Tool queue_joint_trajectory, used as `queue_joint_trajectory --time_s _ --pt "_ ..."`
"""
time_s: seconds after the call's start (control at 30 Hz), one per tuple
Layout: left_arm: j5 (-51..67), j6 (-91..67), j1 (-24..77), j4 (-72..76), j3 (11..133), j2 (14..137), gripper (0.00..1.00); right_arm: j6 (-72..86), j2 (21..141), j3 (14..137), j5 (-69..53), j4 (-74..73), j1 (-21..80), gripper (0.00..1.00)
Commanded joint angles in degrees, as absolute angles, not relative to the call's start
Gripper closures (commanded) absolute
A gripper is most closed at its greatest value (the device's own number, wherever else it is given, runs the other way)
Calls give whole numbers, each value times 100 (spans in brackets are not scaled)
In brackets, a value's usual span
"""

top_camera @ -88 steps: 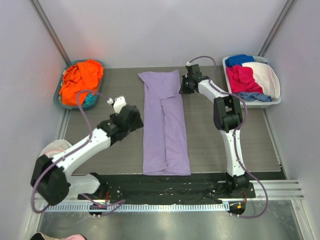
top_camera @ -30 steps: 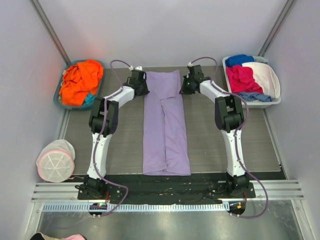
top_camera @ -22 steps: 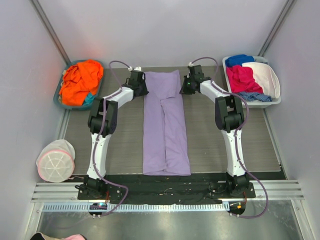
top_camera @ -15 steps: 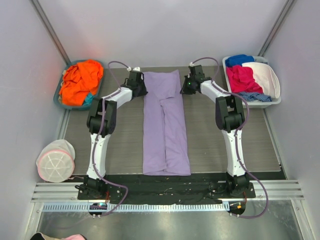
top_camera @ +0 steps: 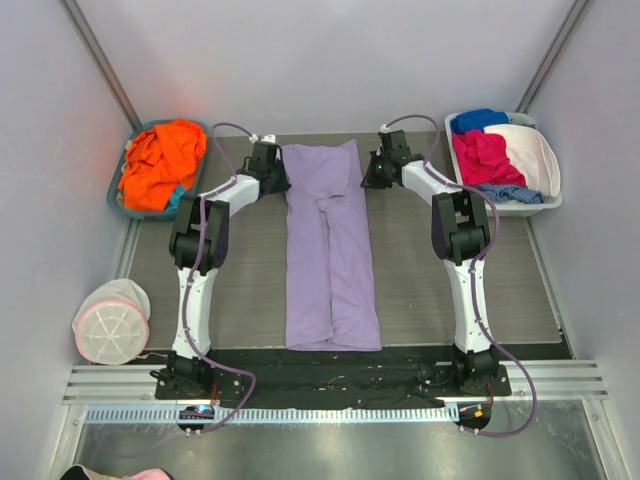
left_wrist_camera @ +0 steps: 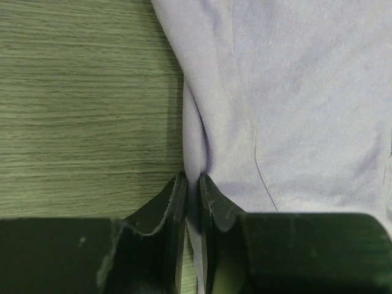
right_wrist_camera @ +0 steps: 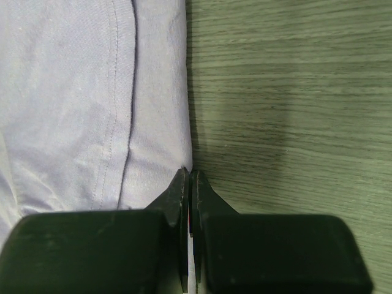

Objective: Fold and stack the t-shirts
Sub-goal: Fold the tshirt

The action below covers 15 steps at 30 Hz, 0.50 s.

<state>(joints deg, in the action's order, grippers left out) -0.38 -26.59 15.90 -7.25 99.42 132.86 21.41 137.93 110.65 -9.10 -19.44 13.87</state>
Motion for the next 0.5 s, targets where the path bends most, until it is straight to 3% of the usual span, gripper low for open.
queue_joint_trajectory --time_s 0.0,0.07,0.1,0.17,0.2,0.3,0.37,0.47 --pt "-255 -2434 1354 -1125 9879 13166 76 2013 13790 10863 -343 -2478 1187 99" --pt "-237 -2400 1345 -1186 10036 13245 70 2013 13790 10872 -334 -2478 1178 99" --pt "-220 -2382 1336 -1256 10107 13289 55 2013 13799 10863 -334 -2470 1178 99" --pt "-211 -2329 1327 -1309 10326 13411 39 2013 13799 10898 -343 -2470 1169 99" --pt "-211 -2312 1318 -1379 10405 13438 24 2021 13808 10898 -351 -2470 1169 97" --pt "-193 -2268 1283 -1581 10757 13544 6 2021 13764 10907 -360 -2470 1160 81" --pt "-193 -2250 1248 -1617 10854 13483 4 2030 13702 10916 -343 -2470 1134 67" --pt "-176 -2285 1187 -1600 10820 13202 1 2057 13509 10916 -352 -2470 1090 59"
